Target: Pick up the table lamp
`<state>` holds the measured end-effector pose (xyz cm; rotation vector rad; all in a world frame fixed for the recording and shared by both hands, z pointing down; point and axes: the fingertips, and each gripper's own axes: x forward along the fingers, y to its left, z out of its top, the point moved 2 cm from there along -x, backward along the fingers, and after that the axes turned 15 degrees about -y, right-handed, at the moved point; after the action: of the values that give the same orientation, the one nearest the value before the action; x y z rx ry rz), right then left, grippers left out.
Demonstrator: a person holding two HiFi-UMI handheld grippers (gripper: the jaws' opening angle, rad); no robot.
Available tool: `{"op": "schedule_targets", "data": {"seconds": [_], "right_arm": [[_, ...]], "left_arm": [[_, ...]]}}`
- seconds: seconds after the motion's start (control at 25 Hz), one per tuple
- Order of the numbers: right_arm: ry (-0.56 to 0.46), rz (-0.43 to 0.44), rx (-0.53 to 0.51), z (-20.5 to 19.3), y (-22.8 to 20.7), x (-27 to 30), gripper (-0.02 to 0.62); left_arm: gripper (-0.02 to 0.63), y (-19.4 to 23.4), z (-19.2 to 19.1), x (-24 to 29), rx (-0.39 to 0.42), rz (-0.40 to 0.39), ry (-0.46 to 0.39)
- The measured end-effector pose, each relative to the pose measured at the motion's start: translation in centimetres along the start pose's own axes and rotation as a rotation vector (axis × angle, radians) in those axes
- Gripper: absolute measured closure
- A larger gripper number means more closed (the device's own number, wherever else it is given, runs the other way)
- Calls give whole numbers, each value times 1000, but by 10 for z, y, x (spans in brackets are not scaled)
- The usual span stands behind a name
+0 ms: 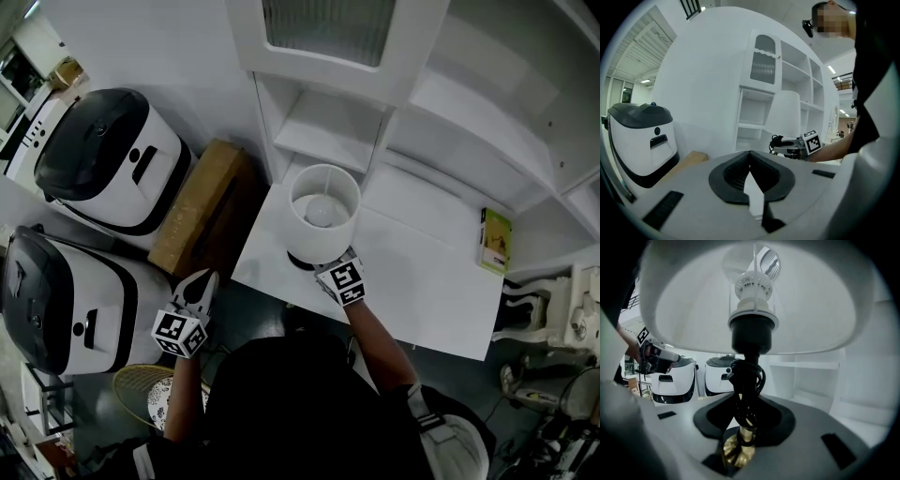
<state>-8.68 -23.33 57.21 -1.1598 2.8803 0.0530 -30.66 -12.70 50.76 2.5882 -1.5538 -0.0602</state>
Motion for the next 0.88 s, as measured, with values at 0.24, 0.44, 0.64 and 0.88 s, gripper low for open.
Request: {"op": "schedule_targets", "data": {"seconds": [0.24,0.44,0.64,0.88], "right_arm": [[28,7,-35,20,-5,-3,469],[26,21,-47,43,-4,-3,469],[16,41,-44,74,-2,-4,469],[26,55,-37,112,-7,-2,469]], "left_arm": [[595,-1,2,9,-18,-20,-25],[595,1,1,15,-34,-29,-44],[595,1,-1,20,-49,-36,-59],[595,0,-3,27,-61,-46,-71]]}}
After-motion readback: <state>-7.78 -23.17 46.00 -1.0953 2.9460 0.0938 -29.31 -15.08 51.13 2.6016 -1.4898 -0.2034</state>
